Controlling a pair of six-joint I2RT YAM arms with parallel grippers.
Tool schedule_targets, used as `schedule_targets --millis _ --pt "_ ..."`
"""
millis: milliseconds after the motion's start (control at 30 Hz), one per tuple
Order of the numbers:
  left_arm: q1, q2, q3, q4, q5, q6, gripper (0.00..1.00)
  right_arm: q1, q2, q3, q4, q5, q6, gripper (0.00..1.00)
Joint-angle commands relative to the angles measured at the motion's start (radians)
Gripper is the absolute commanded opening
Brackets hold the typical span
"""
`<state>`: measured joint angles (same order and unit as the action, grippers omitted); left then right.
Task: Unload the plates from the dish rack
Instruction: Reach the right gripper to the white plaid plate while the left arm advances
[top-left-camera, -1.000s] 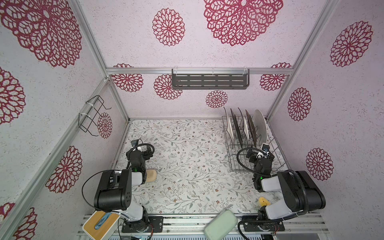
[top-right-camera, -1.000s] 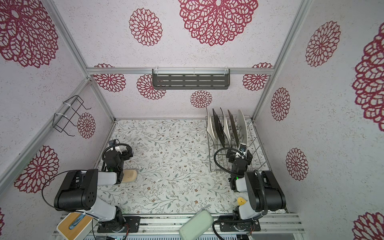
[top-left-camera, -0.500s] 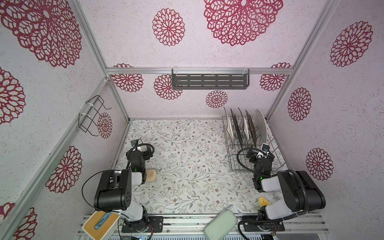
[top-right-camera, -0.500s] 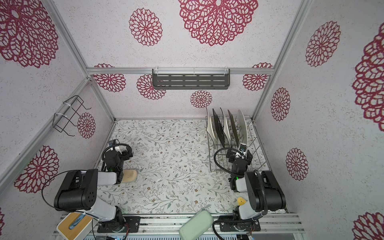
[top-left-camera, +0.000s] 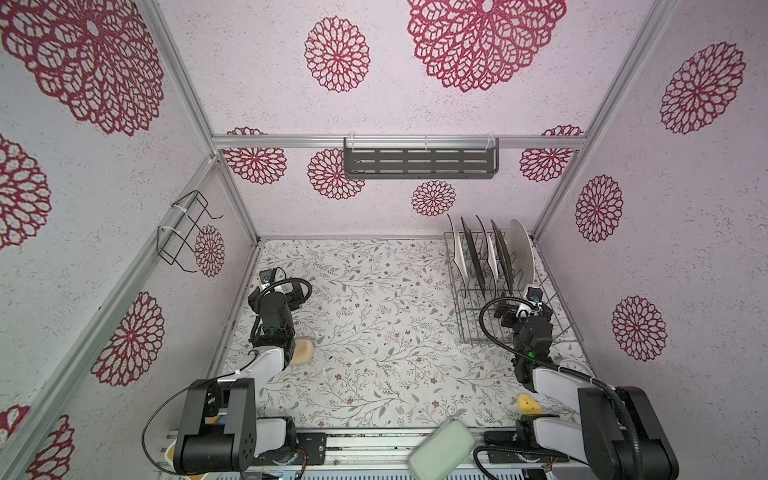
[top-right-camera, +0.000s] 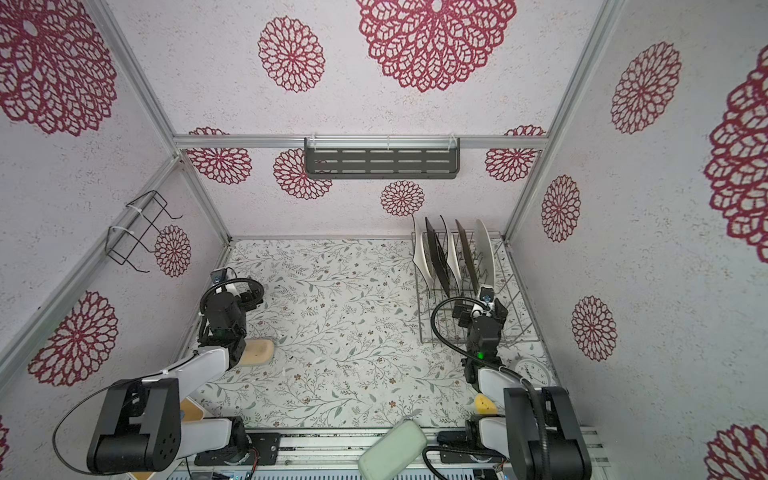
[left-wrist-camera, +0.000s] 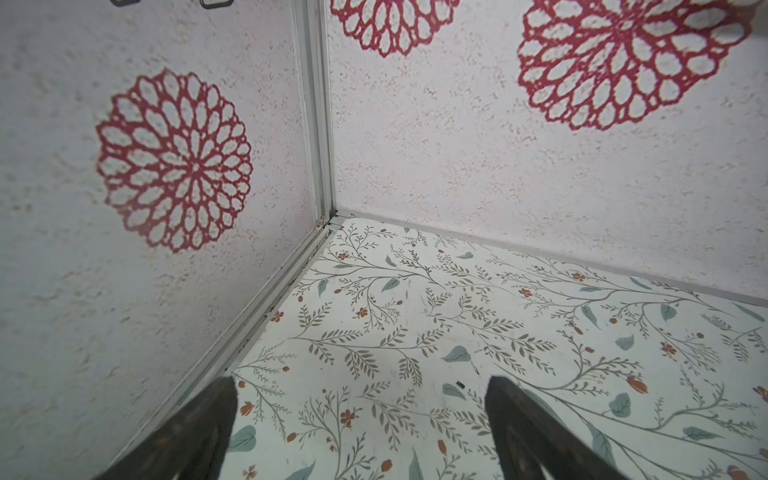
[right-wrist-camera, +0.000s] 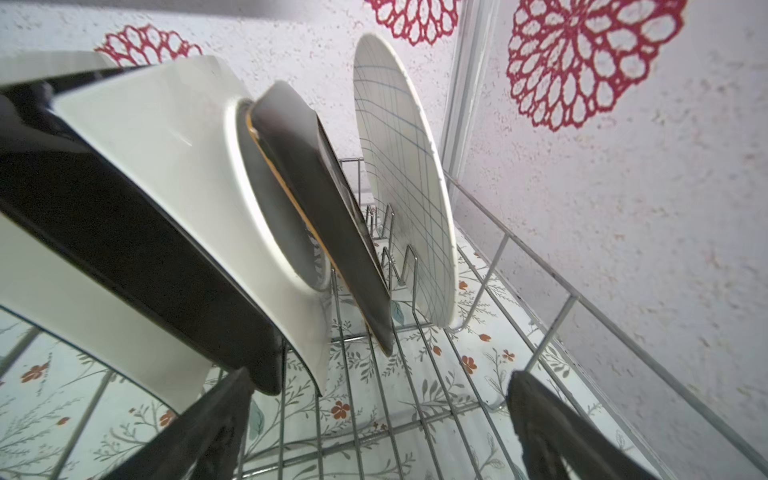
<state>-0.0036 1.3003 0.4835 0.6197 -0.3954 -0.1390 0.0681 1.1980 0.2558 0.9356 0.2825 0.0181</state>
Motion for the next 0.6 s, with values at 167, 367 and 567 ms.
schedule_targets --millis 167,367,567 --pt "-0.082 -0.137 0.079 -0.325 -0.009 -0.153 0.97 0.011 -0.151 0.189 -0.442 0.057 0.026 0.99" --pt "-0.251 -0.102 0.11 -0.378 -0.091 -0.188 0.97 0.028 -0.196 0.356 -0.777 0.114 0.088 0.99" --pt "-0.336 -0.017 0.161 -0.436 -0.104 -0.278 0.97 0.026 -0.13 0.578 -1.102 0.17 0.106 0.99"
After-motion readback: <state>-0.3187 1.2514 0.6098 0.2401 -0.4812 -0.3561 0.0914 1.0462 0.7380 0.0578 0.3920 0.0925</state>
